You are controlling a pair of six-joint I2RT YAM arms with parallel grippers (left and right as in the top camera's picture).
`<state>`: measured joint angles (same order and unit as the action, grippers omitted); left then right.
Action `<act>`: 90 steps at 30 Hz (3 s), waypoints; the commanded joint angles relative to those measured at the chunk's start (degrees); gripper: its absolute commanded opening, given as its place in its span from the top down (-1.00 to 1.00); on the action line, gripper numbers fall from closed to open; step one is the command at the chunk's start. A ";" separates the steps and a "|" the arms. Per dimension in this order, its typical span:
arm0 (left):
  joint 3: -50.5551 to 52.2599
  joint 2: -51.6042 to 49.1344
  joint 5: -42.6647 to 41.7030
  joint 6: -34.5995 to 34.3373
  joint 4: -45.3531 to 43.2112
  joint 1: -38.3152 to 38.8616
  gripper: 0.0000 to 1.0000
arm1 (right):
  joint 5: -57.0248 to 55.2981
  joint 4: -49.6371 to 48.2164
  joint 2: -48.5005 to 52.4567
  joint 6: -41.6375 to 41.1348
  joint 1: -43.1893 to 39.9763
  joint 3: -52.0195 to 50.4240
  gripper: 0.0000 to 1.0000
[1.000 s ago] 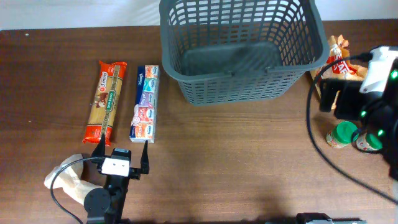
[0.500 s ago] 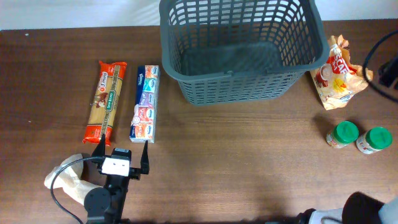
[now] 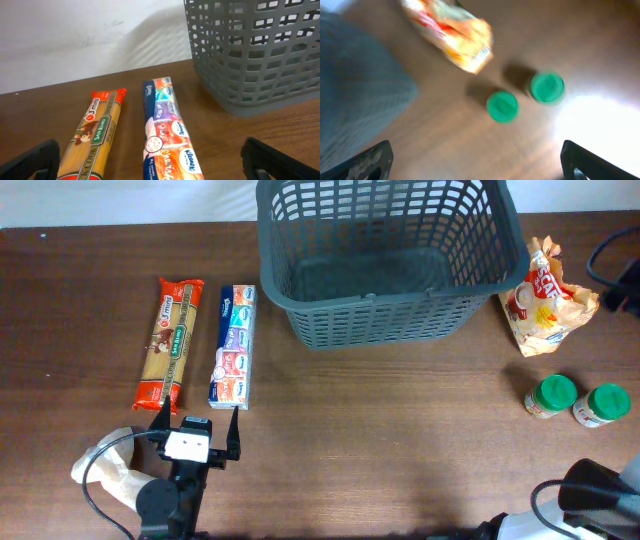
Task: Pack container
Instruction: 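Move the right gripper over the nearer green-lidded jar, then lower the right gripper and close it around the green-lidded jar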
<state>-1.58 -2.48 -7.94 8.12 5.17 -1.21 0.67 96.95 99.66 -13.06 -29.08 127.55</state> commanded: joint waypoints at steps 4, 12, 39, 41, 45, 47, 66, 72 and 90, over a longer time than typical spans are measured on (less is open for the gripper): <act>0.48 -0.20 0.24 0.13 0.02 -0.31 -0.99 | -8.04 -0.90 0.90 -13.64 -0.59 -12.90 -0.98; 0.48 -0.20 0.22 0.13 0.02 -0.31 -0.99 | -7.21 -9.35 0.90 -25.51 -1.25 -25.24 -0.97; 0.48 -0.20 0.22 0.13 0.02 -0.31 -0.99 | -3.37 -23.52 1.03 -28.79 -2.49 -43.12 -0.98; 0.48 -0.20 0.22 0.13 0.02 -0.31 -0.99 | -4.68 -23.76 1.05 -28.79 -2.49 -43.12 -0.97; 0.48 -0.20 0.22 0.13 0.02 -0.31 -0.99 | -5.31 -24.24 1.11 -28.79 -2.49 -43.12 -0.97; 0.48 -0.20 0.22 0.13 0.02 -0.31 -0.98 | -5.27 -24.59 1.11 -28.79 -2.49 -43.12 -0.97; 0.48 -0.20 0.22 0.13 0.02 -0.31 -0.99 | -3.91 -25.68 1.92 -28.76 -2.45 -44.02 -0.97; 0.48 -0.20 0.22 0.13 0.02 -0.31 -0.99 | -3.78 -28.81 3.10 -27.43 -2.10 -47.41 -0.97; 0.48 -0.20 0.22 0.13 0.04 -0.31 -0.99 | -7.02 -32.85 3.10 -23.82 3.89 -49.66 -0.97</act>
<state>-1.58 -2.55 -7.94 8.12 5.19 -1.21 -3.36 64.18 102.52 -37.21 -25.23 78.13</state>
